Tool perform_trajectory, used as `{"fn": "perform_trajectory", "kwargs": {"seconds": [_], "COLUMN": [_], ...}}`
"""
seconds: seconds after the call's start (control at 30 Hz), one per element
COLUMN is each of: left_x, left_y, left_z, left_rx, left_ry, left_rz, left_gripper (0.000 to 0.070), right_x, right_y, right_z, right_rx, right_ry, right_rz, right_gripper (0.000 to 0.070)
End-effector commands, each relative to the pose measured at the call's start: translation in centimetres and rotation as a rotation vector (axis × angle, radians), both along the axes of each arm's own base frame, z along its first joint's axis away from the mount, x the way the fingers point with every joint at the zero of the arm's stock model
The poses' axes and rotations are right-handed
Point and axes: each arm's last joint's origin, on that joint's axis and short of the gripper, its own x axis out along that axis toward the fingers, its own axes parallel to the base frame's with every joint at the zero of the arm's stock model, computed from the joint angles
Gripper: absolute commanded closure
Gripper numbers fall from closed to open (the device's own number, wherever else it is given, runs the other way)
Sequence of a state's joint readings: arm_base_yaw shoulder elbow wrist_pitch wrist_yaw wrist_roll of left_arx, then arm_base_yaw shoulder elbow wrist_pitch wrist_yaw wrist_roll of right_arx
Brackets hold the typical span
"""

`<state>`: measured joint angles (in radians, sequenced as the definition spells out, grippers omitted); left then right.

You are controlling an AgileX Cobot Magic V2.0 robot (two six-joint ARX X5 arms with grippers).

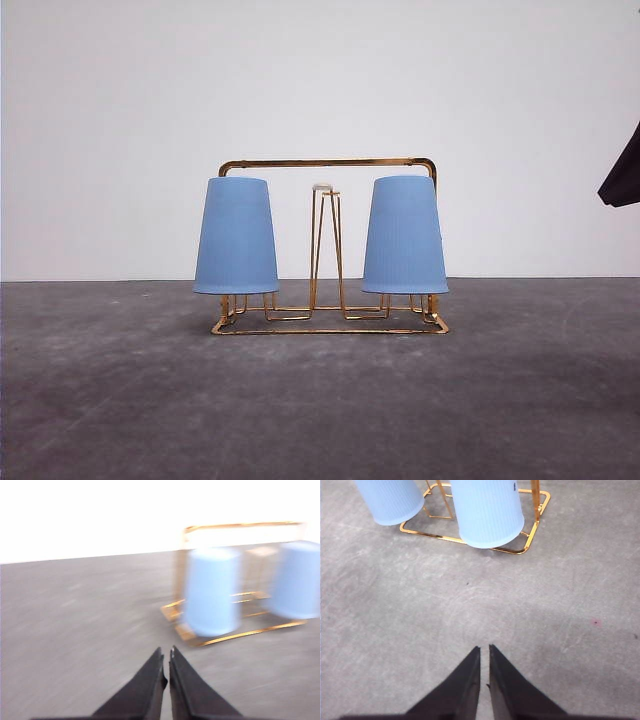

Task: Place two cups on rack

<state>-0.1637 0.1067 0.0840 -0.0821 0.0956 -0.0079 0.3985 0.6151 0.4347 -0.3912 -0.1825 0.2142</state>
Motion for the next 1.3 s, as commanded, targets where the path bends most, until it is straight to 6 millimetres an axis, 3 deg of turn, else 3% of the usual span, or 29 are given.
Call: {"fn": "perform_trajectory", "kwargs": {"seconds": [0.0, 0.3, 1.03, 1.17, 1.27], "left_x": [-0.1, -0.2, -0.2, -0.2, -0.2], "left_y": [0.5, 1.6, 1.6, 1.6, 1.6], "left_z": [-0.2, -2.7, -2.6, -2.6, -2.6], "left_rx": [0.013, 0.027, 0.023, 0.023, 0.023], "left_ry": [-0.016, 0.070, 0.065, 0.064, 0.065], "left_rz": [0.049, 0.184, 0.184, 0.184, 0.184], "left_gripper": [0.0700, 0.0700, 0.0700, 0.0700, 0.0700], "right_x": [0.1, 0.1, 0.4, 0.0, -0.8], "right_y": [0.1, 0.1, 0.2, -0.8, -2.3], "right_z": [0.3, 0.4, 0.8, 0.5, -1.0], "right_rx": [0.006, 0.008, 0.002, -0.114, -0.145], "right_ry": [-0.013, -0.017, -0.087, -0.180, -0.218], "right_rz": [0.001, 0.001, 0.016, -0.009, -0.127], "right_gripper": [0.0672, 0.0672, 0.0672, 0.0672, 0.0672]}}
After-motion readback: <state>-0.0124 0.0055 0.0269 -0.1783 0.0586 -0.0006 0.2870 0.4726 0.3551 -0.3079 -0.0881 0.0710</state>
